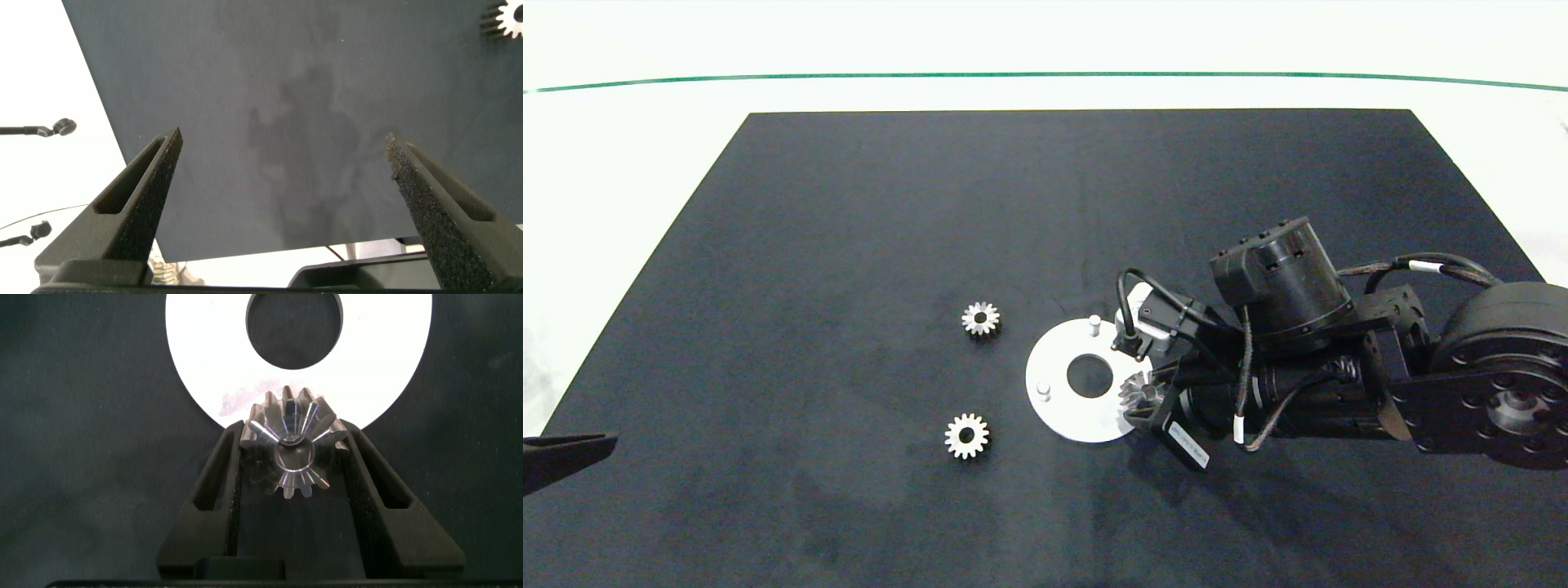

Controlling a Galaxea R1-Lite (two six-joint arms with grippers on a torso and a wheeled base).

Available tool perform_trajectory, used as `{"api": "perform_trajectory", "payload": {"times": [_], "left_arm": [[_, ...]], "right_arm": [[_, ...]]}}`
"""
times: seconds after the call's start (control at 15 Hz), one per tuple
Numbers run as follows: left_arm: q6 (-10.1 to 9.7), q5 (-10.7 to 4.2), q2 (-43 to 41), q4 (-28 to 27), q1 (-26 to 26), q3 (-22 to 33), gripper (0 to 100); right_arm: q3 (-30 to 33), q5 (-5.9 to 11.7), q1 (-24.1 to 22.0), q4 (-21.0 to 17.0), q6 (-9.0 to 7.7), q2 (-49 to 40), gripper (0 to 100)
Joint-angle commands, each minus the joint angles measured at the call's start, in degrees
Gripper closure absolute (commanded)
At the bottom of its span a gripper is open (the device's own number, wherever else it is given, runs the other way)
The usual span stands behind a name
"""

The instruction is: Install three planetary gears onto the carrier pins

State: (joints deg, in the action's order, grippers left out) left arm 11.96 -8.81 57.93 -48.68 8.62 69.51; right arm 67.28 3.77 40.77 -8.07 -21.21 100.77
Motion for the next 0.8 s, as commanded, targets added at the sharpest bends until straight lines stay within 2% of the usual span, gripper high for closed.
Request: {"api": "perform_trajectory", "payload": {"times": [0.07, 0.8], "left_arm": [[0.08, -0.06, 0.08, -0.28, -0.01, 0.01, 0], [0.08, -0.06, 0.08, -0.28, -0.01, 0.01, 0]], "right_arm": [[-0.04, 0.01, 0.02, -0.10, -0.15, 0.13, 69], [0.04, 0.36, 0.10, 1.39, -0.15, 0.48, 69]]}}
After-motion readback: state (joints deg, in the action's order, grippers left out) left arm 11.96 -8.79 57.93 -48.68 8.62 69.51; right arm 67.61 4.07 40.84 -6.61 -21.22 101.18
